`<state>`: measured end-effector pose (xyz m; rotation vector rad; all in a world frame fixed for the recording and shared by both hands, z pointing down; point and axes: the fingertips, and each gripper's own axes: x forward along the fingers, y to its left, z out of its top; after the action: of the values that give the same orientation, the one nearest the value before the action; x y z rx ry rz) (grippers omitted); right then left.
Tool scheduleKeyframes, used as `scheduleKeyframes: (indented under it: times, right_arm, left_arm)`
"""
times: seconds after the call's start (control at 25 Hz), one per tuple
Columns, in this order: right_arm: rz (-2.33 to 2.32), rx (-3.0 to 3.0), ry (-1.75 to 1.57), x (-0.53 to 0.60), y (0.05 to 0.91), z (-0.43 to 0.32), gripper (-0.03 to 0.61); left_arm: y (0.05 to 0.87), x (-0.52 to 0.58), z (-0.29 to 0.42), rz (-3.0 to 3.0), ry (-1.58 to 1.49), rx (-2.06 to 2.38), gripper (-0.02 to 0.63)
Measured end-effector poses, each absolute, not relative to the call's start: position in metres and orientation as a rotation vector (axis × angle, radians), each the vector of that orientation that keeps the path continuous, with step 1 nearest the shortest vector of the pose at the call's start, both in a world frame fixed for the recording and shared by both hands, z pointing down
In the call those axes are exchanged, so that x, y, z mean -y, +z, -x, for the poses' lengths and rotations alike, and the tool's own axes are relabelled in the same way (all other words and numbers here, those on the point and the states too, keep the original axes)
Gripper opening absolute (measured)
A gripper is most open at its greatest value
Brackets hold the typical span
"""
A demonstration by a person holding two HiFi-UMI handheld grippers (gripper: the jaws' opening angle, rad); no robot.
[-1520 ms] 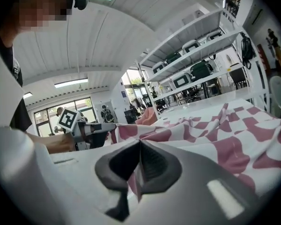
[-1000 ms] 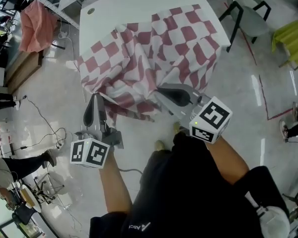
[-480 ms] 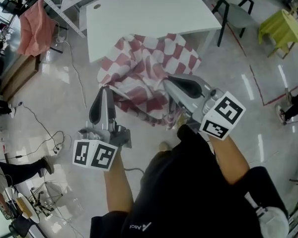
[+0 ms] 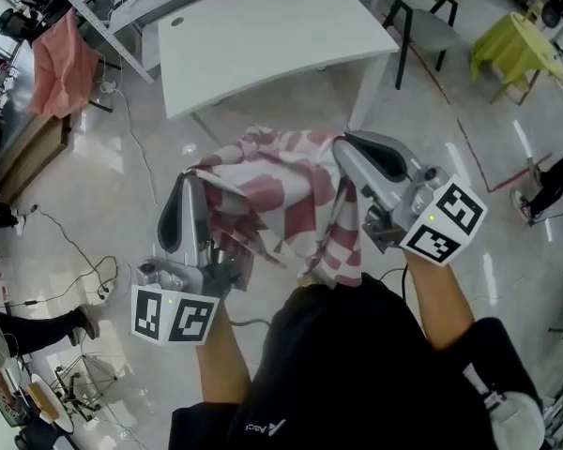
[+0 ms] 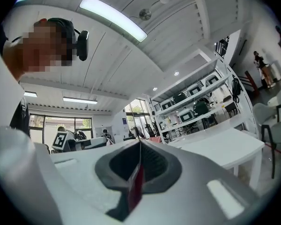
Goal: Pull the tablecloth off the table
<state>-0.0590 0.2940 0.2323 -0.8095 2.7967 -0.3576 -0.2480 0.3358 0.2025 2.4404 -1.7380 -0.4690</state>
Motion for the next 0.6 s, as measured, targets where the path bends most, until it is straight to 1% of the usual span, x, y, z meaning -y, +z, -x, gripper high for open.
scheduleKeyframes:
  times: [0.2, 0.4, 0.6]
  right_arm:
    - [0.781, -2.807, -0.303, -0.296, 0.221, 0.061, 0.003]
    - [0.786, -2.789, -0.282, -0.296, 0.214, 0.030, 0.003]
    - [0.830, -2.782, -0.248, -0.292, 0.207, 0.020, 0.003]
  left_arm:
    - [0.195, -0.339, 0.248, -2.450, -0.460, 1.783, 0.011]
    - [0.193, -0.339, 0.216, -2.457, -0.448, 1.783, 0.011]
    - [0.190, -0.340, 0.219, -2.459, -0.443, 1.770, 0.011]
